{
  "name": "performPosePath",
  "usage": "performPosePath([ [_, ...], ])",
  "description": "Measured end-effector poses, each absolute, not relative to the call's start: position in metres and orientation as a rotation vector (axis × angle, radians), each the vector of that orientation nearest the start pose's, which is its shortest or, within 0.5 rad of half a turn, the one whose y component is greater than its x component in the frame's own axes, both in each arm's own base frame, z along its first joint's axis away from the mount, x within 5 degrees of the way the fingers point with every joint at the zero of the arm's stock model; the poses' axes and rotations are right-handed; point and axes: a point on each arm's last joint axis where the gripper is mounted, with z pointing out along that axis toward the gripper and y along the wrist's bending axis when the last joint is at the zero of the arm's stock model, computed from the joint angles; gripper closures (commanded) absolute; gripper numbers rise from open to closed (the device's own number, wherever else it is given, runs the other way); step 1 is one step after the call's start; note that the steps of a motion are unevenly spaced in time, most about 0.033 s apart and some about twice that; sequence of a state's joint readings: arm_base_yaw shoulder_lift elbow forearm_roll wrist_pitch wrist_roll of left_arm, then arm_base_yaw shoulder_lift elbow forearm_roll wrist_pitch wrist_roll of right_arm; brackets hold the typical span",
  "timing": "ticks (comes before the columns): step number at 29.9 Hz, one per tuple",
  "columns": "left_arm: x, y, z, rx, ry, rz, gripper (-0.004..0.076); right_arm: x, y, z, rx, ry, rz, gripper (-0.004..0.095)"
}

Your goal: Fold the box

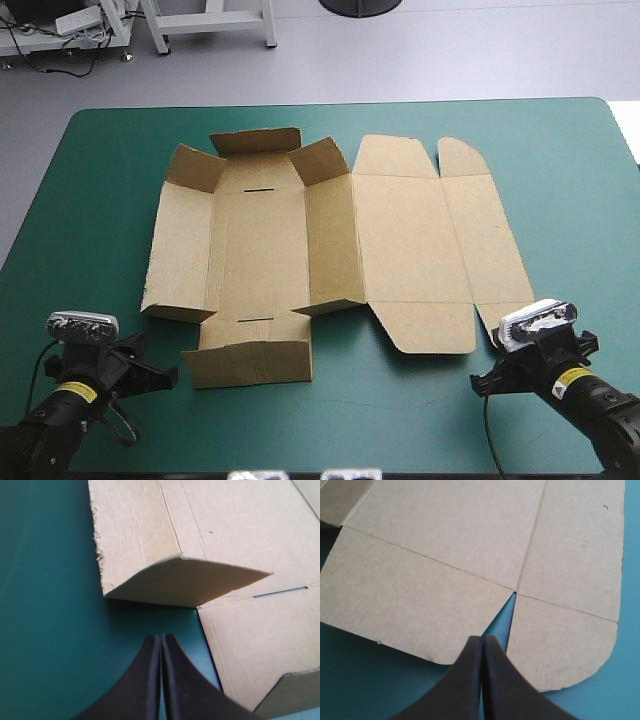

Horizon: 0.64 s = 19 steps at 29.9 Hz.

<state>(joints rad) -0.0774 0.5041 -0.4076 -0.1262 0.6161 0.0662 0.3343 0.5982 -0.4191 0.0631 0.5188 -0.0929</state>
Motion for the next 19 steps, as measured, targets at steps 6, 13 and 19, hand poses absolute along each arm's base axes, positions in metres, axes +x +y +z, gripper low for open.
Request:
performPosePath([
  [6, 0.0952, -0.0141, 0.2599, 0.093, 2.193, -0.142, 0.0729, 0.1081, 0.0407, 0.2619, -0.414, 2.131, 0.209, 0.0933],
  [13, 0.0952, -0.0141, 0.2599, 0.093, 2.193, -0.142, 0.0729, 0.1081, 0.0408, 0.2619, -0.413, 2.131, 0.211, 0.0933],
  [19, 0.0952, -0.0142, 0.2599, 0.092, 2.193, -0.142, 0.0729, 0.1081, 0.0408, 0.2619, -0.413, 2.131, 0.211, 0.0933],
])
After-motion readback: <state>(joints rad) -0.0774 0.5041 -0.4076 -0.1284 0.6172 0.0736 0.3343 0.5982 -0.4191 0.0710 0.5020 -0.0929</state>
